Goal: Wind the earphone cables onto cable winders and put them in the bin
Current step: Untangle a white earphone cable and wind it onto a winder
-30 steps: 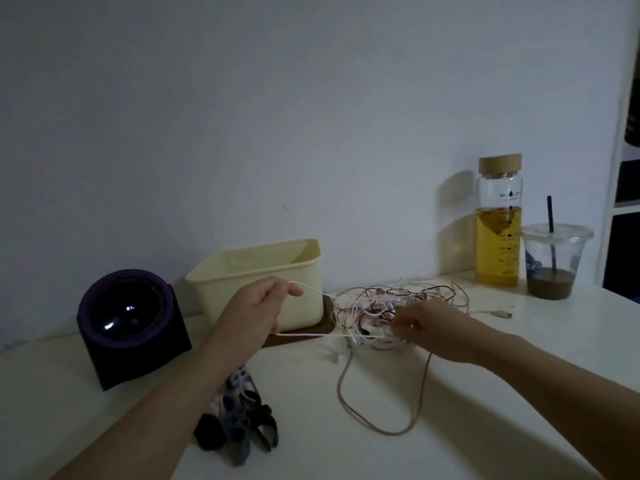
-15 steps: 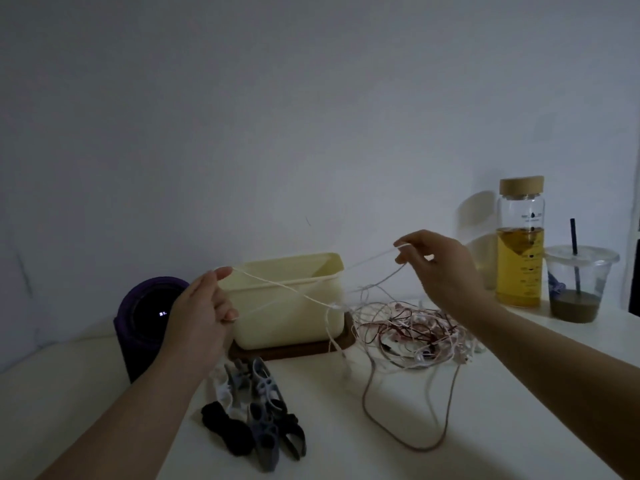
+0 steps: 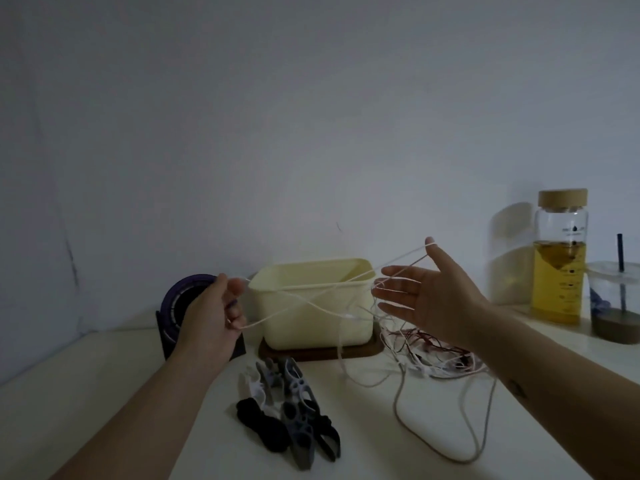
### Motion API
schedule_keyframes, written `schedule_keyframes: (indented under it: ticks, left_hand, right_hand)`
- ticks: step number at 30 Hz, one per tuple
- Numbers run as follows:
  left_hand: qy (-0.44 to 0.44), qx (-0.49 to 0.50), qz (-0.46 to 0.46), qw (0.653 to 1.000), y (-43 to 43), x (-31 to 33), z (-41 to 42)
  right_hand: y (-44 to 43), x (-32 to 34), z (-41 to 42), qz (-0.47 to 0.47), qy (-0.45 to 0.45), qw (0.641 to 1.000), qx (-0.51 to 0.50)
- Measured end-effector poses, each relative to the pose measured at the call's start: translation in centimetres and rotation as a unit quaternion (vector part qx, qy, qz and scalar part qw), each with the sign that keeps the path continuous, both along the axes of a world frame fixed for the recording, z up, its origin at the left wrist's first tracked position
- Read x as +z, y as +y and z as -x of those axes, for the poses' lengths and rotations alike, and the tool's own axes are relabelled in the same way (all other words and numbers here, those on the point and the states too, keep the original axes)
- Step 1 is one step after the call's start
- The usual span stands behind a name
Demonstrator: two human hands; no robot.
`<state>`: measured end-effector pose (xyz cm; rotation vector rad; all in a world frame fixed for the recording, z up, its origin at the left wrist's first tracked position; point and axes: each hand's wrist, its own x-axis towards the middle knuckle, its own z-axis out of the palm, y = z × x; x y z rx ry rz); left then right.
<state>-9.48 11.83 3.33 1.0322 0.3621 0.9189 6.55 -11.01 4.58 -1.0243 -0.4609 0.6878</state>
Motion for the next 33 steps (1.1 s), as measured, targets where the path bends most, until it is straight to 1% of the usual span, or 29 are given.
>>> schedule_keyframes:
  ticks: [2,3,4,6,7,8,9,10,11,12,13,14,15,17,18,21,26,27,30,33]
  left_hand:
    - [0.098,-0.042,-0.046,0.993,0.2,-1.0,0.1]
    - [0.166,-0.071,-0.095,0.979,0.0,-1.5,0.3]
    - [0.241,-0.108,-0.154,0.952,-0.1,-1.9,0.6]
    - [0.362,-0.188,-0.26,0.875,-1.0,-2.1,1.2]
    - [0.408,-0.204,-0.317,0.832,-1.4,-2.1,1.3]
    - [0.447,-0.191,-0.385,0.785,-1.8,-2.1,1.2]
    - [0.466,-0.156,-0.458,0.741,-2.1,-2.2,0.8]
    - [0.453,-0.111,-0.507,0.725,-2.5,-2.2,0.1]
    - [0.421,-0.077,-0.521,0.738,-3.1,-2.1,-0.6]
    - [0.381,-0.063,-0.518,0.763,-3.7,-1.9,-1.2]
    - [0.335,-0.071,-0.512,0.788,-4.2,-1.9,-2.0]
    - [0.305,-0.095,-0.505,0.802,-4.4,-2.0,-2.8]
    - [0.293,-0.121,-0.509,0.8,-4.8,-2.1,-3.6]
    - [0.309,-0.157,-0.533,0.772,-5.7,-2.4,-4.8]
    - [0.318,-0.168,-0.537,0.763,-6.1,-2.8,-5.4]
    - [0.33,-0.206,-0.523,0.758,-6.9,-4.2,-6.9]
    - [0.331,-0.239,-0.557,0.723,-7.8,-5.4,-8.0]
    - [0.333,-0.246,-0.557,0.72,-8.2,-5.3,-7.8]
    - [0.288,-0.273,-0.543,0.741,-8.6,-5.6,-8.3]
    - [0.261,-0.284,-0.57,0.725,-9.3,-5.2,-8.2]
  right_hand:
    - [0.2,0.4,0.3,-0.023,0.0,1.0,0.01]
    - [0.3,0.6,0.4,-0.03,-0.002,0.999,0.015]
    - [0.4,0.8,0.5,-0.036,-0.002,0.999,0.018]
    - [0.6,1.4,0.8,-0.05,0.008,0.999,0.021]
    - [0.6,1.7,1.0,-0.056,0.015,0.998,0.025]
    - [0.6,1.9,1.1,-0.059,0.019,0.998,0.028]
    - [0.6,2.1,1.3,-0.06,0.018,0.997,0.033]
    - [0.7,2.3,1.4,-0.06,0.015,0.997,0.037]
    - [0.7,2.4,1.5,-0.06,0.013,0.997,0.044]
    - [0.7,2.5,1.6,-0.062,0.012,0.997,0.05]
    - [0.7,2.5,1.6,-0.065,0.011,0.996,0.057]
    - [0.7,2.7,1.8,-0.067,0.009,0.996,0.063]
    - [0.6,2.8,1.8,-0.069,0.007,0.995,0.066]
    - [0.5,3.1,1.9,-0.072,0.0,0.995,0.075]
    - [0.4,3.2,2.0,-0.076,-0.004,0.994,0.081]
    - [-0.1,3.6,2.0,-0.091,-0.009,0.992,0.09]
    - [-1.3,4.1,1.8,-0.12,-0.013,0.989,0.087]
    - [-1.5,4.1,1.8,-0.125,-0.015,0.988,0.086]
    - [-1.7,4.4,1.7,-0.135,-0.016,0.987,0.081]
    - [-1.4,4.7,1.8,-0.132,-0.019,0.988,0.081]
